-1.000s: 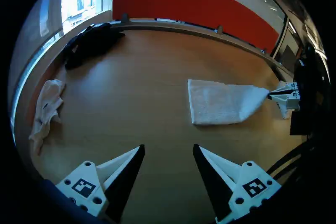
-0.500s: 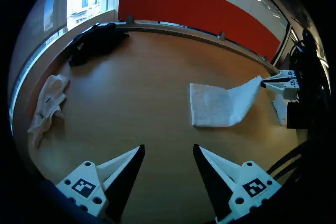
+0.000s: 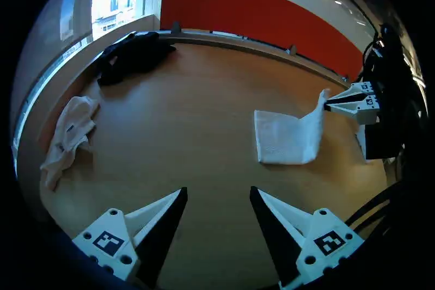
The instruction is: Fold towel
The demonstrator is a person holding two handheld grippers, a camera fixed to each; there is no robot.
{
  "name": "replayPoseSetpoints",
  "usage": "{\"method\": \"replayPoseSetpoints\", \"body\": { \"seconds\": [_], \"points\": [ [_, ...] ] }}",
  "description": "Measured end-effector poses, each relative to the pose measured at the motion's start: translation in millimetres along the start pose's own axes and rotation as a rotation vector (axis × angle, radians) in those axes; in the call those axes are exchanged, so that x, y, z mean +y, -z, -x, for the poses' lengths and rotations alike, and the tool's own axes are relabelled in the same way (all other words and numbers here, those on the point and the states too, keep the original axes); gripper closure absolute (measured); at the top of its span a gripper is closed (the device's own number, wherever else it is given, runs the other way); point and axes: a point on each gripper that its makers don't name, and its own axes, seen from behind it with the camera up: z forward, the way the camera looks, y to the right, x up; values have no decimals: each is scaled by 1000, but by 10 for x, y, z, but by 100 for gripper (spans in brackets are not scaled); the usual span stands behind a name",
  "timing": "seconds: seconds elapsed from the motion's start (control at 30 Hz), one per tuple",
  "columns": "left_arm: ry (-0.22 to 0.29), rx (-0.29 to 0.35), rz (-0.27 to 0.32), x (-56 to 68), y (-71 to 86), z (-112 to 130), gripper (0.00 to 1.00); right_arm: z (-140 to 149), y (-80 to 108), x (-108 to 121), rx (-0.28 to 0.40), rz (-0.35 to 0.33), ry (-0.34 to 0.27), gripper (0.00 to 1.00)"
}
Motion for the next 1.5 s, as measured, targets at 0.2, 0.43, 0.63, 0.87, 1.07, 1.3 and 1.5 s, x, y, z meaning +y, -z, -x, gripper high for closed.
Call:
{"method": "replayPoseSetpoints", "body": {
  "seconds": [0.2,0.43,0.63,0.87,1.07,1.3,1.5],
  "points": [
    [29,16,-23,-110,80,-9,15,-103,-367,-362,-24,-88,52,96],
    [71,17,-33,-186,146,47,15,32,-788,-793,-79,-185,45,97],
    [85,8,-33,-206,132,95,15,99,-877,-874,-102,-210,27,93],
    [84,3,-28,-196,92,84,15,77,-783,-779,-89,-195,-3,35],
    [83,4,-17,-152,65,43,15,163,-667,-688,-83,-170,-41,26],
    [74,4,-14,-117,50,18,15,419,-539,-636,-105,-139,-87,26],
    [74,3,-14,-105,47,23,15,703,-422,-619,-137,-107,-126,26]
  ]
}}
